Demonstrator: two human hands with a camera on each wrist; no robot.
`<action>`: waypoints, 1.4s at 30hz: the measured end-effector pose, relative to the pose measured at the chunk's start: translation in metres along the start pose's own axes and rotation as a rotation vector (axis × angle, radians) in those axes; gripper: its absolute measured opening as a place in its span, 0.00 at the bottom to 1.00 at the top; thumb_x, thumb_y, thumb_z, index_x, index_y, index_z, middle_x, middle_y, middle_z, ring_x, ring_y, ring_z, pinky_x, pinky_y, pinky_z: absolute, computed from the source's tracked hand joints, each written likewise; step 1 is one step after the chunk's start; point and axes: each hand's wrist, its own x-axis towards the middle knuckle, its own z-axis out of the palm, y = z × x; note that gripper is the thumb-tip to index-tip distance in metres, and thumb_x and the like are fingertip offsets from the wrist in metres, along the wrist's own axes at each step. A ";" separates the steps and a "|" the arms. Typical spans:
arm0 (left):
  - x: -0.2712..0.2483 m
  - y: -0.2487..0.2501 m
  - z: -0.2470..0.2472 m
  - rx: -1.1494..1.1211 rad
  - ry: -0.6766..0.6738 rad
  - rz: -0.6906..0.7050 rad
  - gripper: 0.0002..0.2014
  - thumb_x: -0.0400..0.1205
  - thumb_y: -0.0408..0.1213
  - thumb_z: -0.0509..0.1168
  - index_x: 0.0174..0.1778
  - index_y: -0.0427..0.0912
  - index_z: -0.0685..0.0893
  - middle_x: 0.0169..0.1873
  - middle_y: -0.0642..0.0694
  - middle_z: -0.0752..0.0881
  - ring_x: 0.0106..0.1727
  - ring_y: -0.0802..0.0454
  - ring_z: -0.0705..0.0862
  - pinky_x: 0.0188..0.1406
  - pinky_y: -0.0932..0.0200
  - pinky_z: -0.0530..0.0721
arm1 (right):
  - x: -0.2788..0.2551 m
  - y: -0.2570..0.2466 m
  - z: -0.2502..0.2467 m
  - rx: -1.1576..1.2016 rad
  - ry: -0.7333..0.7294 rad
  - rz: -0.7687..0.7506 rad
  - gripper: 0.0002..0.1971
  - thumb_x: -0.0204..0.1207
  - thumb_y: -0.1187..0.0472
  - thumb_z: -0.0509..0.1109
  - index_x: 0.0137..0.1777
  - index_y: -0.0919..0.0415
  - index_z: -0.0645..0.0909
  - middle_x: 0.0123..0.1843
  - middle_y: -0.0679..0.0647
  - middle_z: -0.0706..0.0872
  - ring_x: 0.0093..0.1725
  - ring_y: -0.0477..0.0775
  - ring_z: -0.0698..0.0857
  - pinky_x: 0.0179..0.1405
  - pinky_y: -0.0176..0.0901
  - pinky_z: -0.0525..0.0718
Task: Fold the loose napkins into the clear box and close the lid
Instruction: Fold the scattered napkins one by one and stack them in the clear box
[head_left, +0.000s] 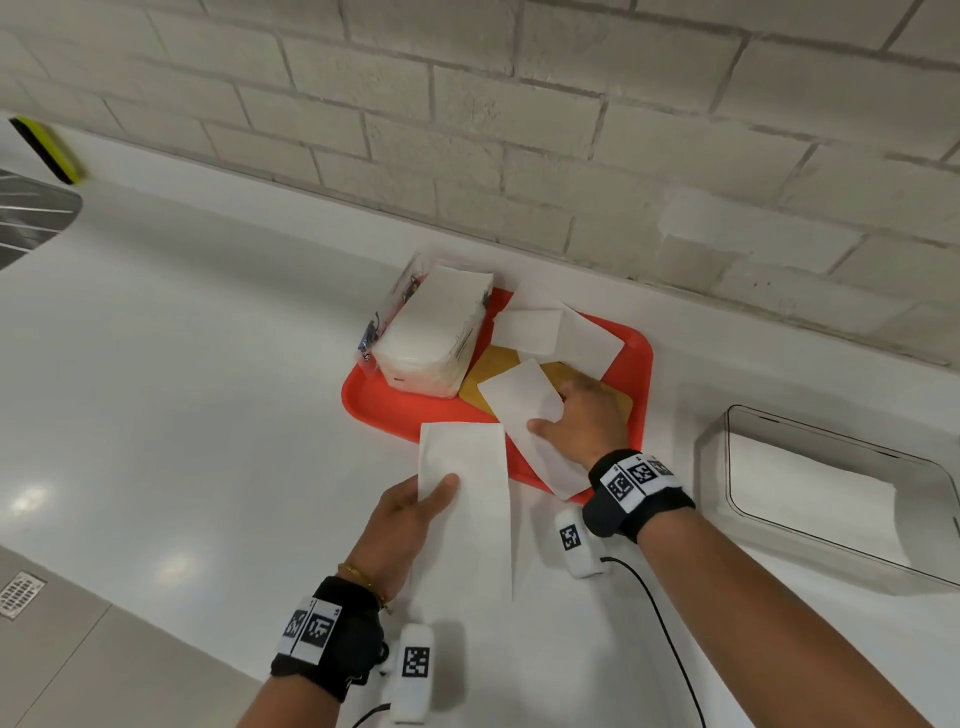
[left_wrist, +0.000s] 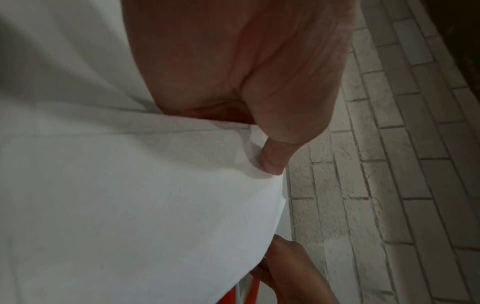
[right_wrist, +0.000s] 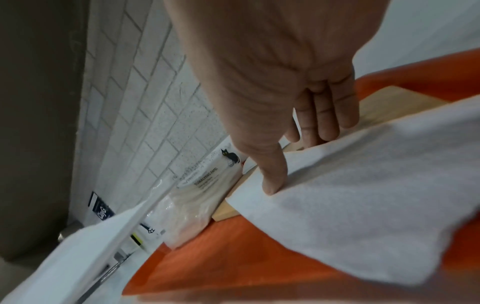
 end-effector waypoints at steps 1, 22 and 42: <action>0.000 0.000 -0.001 -0.005 0.010 0.002 0.15 0.87 0.45 0.70 0.60 0.38 0.92 0.55 0.35 0.94 0.58 0.33 0.92 0.63 0.35 0.89 | 0.001 -0.002 0.000 0.007 0.004 0.014 0.38 0.64 0.31 0.80 0.65 0.57 0.83 0.60 0.54 0.90 0.60 0.60 0.88 0.60 0.54 0.88; -0.002 0.013 0.043 -0.495 -0.084 -0.089 0.26 0.91 0.54 0.59 0.78 0.39 0.79 0.71 0.35 0.87 0.72 0.35 0.85 0.76 0.33 0.77 | -0.119 -0.034 -0.067 0.893 -0.314 0.018 0.11 0.79 0.50 0.80 0.56 0.55 0.91 0.51 0.46 0.96 0.51 0.50 0.95 0.58 0.58 0.92; -0.011 0.041 0.032 0.970 -0.350 0.299 0.19 0.73 0.39 0.80 0.60 0.51 0.89 0.51 0.58 0.91 0.51 0.60 0.89 0.53 0.60 0.88 | -0.130 0.020 -0.064 0.987 -0.469 -0.015 0.31 0.67 0.64 0.89 0.70 0.53 0.86 0.62 0.52 0.94 0.63 0.54 0.92 0.65 0.53 0.89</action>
